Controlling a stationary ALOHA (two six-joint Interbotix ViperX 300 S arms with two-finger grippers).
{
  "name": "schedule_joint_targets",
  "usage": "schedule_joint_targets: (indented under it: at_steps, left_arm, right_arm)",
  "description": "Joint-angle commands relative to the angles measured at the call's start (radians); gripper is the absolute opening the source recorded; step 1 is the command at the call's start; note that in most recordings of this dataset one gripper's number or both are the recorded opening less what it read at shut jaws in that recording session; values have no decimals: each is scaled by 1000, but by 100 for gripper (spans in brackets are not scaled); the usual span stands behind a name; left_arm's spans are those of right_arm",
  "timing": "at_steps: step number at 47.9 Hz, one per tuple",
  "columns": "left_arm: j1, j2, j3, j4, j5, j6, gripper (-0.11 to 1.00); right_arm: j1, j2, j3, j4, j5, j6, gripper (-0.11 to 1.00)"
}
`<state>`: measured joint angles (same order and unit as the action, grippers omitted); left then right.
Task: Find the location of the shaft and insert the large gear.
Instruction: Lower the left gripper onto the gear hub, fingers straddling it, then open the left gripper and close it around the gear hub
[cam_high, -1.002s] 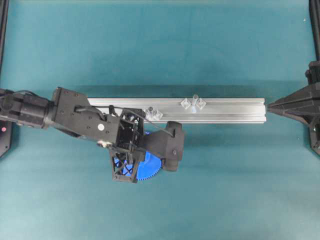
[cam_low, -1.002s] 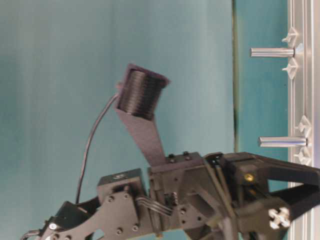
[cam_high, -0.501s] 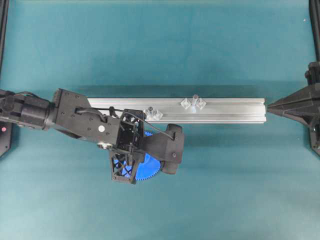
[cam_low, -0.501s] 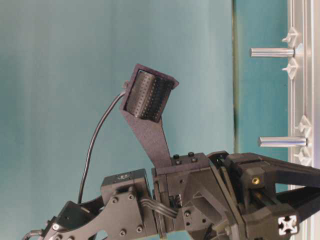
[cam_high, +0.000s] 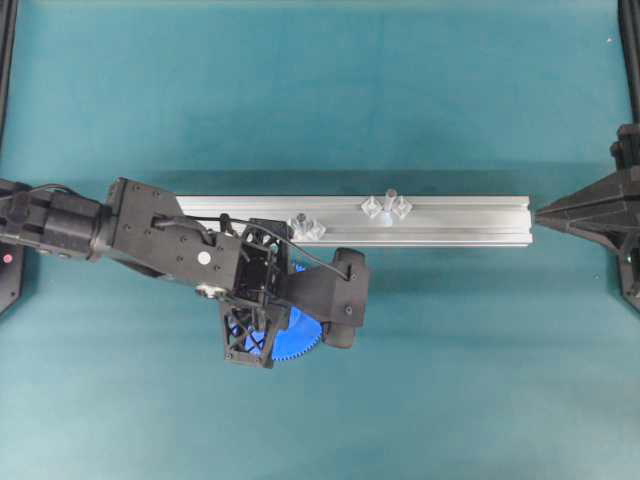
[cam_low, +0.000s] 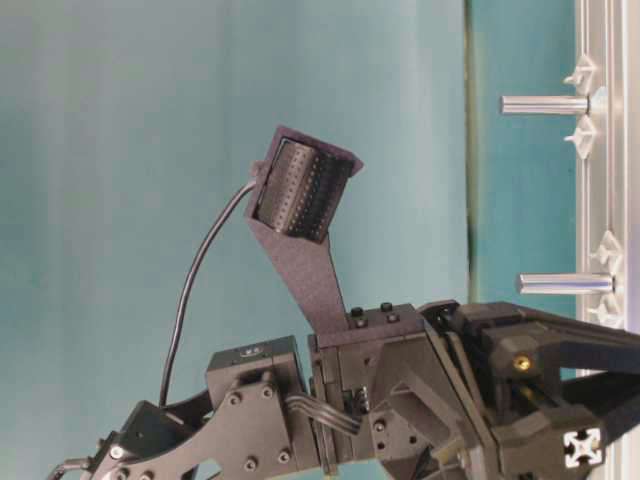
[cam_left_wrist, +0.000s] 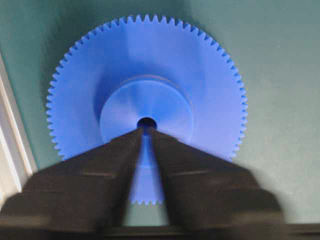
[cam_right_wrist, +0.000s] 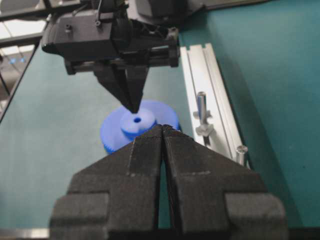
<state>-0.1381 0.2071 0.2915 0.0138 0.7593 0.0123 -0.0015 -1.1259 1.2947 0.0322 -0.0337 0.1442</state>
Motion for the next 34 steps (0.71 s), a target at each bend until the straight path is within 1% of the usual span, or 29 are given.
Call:
schedule_joint_targets:
  at_steps: [1, 7, 10, 12, 14, 16, 19, 34]
  left_arm:
    - [-5, -12, -14, 3, -6, -5, 35]
    - [-5, -2, -14, 3, -3, -23, 72]
    - [-5, 3, -17, 3, 5, -44, 86]
    - [-6, 5, -17, 3, 6, -55, 92]
    - [-6, 5, -14, 3, 6, -67, 94]
    - [-6, 5, -12, 3, 6, -72, 93]
    - [-6, 2, -12, 3, 3, -74, 91]
    - [-5, 14, -18, 3, -2, -77, 92]
  right_arm:
    - [-3, 5, -8, 0, -3, 8, 3]
    - [-2, 5, -8, 0, 3, 8, 3]
    - [-3, 5, -8, 0, 8, 8, 3]
    - [-3, 3, -8, 0, 14, 8, 3]
    - [-2, 5, -8, 0, 18, 8, 3]
    - [-3, 3, -9, 0, 23, 8, 3]
    - [-3, 3, -9, 0, 29, 8, 3]
    - [-3, -5, -8, 0, 32, 8, 3]
